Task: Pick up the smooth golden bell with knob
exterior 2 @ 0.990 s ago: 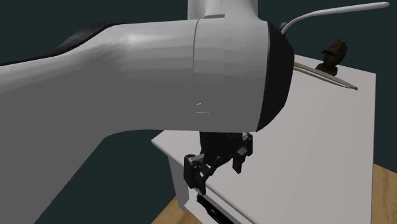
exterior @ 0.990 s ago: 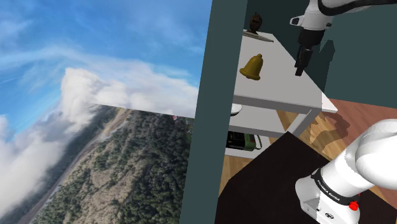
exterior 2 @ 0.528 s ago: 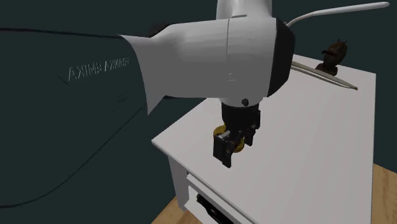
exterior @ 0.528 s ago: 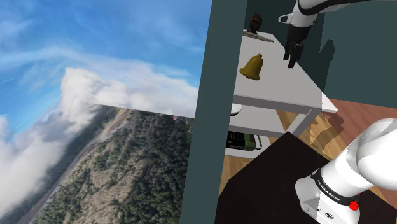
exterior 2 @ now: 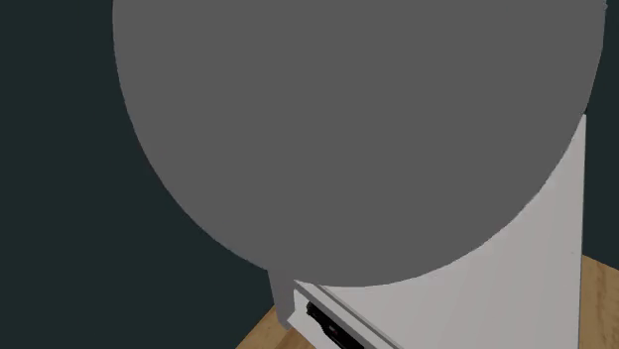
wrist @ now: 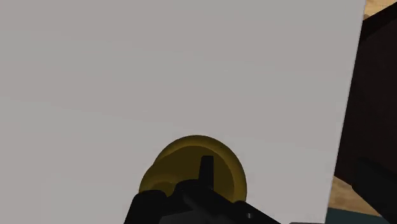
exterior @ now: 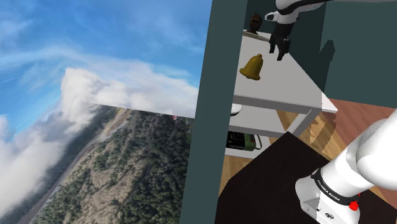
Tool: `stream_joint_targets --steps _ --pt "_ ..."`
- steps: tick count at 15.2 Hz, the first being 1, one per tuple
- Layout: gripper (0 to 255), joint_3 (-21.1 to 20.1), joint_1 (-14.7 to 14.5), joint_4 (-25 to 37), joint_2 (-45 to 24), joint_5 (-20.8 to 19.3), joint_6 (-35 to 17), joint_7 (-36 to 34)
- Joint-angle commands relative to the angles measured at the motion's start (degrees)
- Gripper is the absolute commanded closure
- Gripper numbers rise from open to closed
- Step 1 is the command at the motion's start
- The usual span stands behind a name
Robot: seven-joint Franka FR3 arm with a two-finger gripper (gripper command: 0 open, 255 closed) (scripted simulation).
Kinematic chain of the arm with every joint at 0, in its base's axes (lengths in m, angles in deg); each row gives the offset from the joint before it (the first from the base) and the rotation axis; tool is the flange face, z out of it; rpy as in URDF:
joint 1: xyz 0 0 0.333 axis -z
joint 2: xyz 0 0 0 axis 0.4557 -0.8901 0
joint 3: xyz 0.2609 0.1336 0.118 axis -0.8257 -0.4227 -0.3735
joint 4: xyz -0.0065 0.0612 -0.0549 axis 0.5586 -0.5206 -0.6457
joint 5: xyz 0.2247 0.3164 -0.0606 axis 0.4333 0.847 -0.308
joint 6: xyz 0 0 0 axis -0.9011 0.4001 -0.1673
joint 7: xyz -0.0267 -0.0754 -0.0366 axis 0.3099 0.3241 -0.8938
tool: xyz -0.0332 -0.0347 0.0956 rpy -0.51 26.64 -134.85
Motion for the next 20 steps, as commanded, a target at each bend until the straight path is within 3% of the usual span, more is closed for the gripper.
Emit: stream_joint_targets --steps 1,6,15,16,20 --pt "0 -0.1 0.6 4.5 -4.5 1.7 -0.5 5.0" --pt "0 -1.6 3.1 17.4 -15.6 5.7 0.2 15.6" --pt "0 -1.9 3.1 12.7 -16.4 5.9 -5.2 15.0" --pt "255 -1.9 3.2 12.9 -16.5 5.9 -5.2 15.0" --pt "255 -1.9 3.1 13.1 -16.6 5.9 -5.0 15.0"
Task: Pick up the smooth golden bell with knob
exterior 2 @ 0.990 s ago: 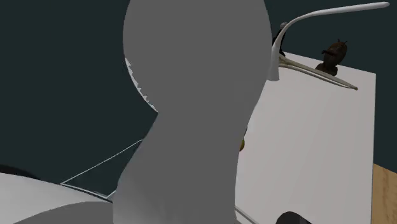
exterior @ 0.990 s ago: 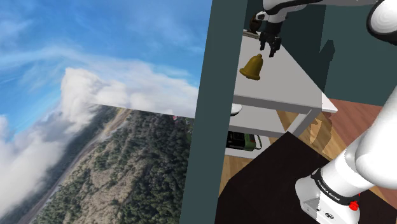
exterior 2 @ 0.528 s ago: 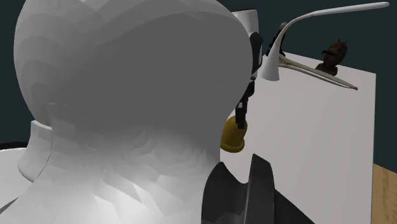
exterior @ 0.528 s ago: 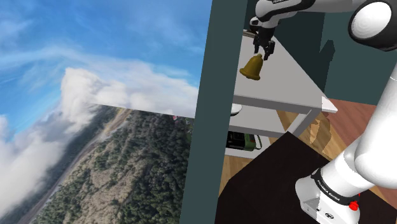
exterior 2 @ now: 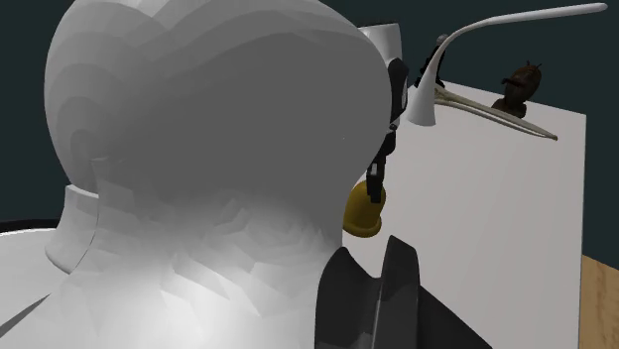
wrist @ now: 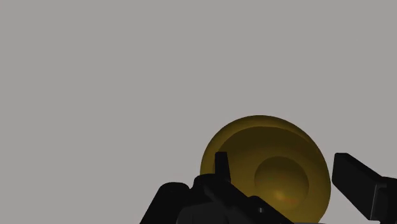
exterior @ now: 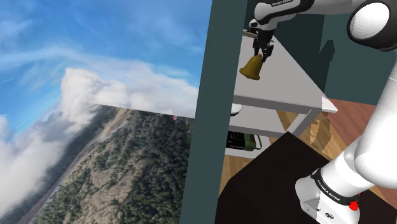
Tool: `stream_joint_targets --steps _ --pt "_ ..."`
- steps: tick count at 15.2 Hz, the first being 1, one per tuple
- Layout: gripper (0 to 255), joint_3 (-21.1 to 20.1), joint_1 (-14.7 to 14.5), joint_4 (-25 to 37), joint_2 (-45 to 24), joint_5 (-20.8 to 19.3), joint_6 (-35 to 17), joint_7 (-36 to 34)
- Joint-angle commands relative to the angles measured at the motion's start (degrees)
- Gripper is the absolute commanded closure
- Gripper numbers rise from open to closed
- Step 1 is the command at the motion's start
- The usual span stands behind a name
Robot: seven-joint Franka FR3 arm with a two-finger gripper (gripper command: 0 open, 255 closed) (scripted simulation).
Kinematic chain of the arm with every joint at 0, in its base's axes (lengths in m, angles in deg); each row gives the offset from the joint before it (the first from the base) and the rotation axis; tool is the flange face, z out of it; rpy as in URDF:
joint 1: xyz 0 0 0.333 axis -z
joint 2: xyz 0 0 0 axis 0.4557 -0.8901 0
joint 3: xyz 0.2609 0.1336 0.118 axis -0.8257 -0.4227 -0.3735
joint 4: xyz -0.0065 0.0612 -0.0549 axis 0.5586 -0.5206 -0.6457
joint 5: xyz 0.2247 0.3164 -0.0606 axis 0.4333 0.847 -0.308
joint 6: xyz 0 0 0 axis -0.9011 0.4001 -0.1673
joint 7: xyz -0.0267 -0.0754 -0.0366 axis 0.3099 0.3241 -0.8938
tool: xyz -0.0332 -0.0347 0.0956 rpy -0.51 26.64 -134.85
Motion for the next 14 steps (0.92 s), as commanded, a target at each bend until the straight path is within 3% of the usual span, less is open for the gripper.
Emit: stream_joint_targets --steps 1,5,14 --pt "255 0.0 0.0 -0.1 -0.1 0.0 0.0 0.0" --pt "255 0.0 0.0 -0.4 0.0 0.0 -0.2 0.0" --pt "255 0.2 0.1 5.3 0.9 -0.2 6.3 0.7"
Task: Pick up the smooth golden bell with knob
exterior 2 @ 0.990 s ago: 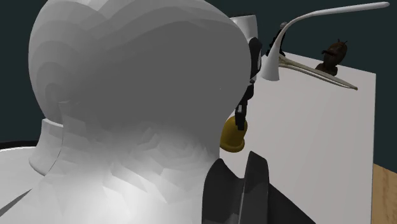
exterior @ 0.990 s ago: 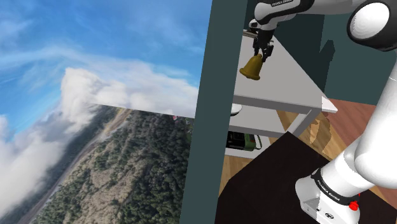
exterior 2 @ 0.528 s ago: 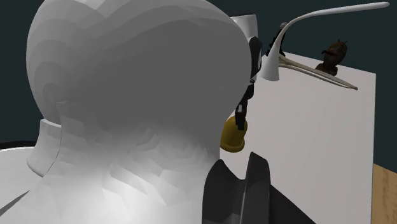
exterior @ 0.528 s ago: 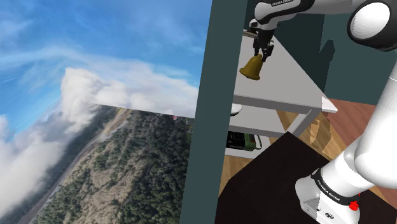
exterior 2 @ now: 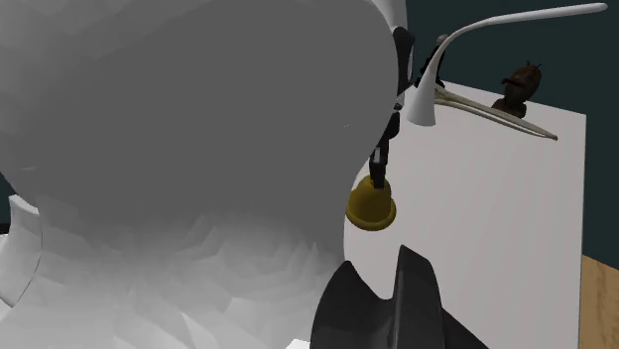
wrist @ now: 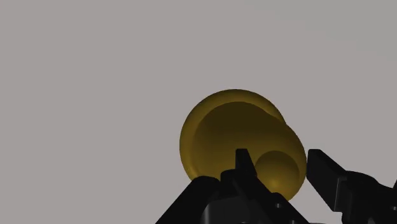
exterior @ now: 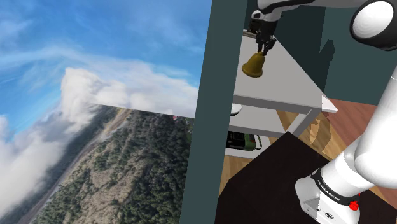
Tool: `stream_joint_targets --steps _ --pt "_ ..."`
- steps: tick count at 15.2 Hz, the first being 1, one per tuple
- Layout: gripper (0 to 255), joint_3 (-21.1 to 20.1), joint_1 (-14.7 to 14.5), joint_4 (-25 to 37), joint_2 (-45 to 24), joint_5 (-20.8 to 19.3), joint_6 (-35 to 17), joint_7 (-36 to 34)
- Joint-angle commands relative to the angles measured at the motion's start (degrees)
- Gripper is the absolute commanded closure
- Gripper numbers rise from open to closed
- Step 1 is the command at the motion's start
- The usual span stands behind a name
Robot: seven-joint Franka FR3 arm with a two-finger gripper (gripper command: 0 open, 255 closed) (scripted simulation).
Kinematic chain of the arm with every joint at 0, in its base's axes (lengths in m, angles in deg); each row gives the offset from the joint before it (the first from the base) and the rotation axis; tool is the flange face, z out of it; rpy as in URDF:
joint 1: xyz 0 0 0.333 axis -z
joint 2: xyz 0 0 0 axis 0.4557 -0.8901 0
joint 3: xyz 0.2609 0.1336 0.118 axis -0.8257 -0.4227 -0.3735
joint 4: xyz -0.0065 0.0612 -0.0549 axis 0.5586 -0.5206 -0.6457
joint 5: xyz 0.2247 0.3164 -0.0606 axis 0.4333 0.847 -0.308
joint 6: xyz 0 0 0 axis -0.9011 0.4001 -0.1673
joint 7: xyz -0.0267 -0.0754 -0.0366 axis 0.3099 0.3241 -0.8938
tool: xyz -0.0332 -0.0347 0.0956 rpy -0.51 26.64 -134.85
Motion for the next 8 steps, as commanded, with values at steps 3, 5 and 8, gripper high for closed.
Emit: stream_joint_targets --steps 3,5,8 --pt "255 0.1 0.2 2.9 0.1 0.0 2.9 0.5" --pt "255 0.2 0.3 4.5 0.1 0.1 4.5 0.7" --pt "255 0.2 0.4 5.4 0.0 0.1 5.4 0.8"
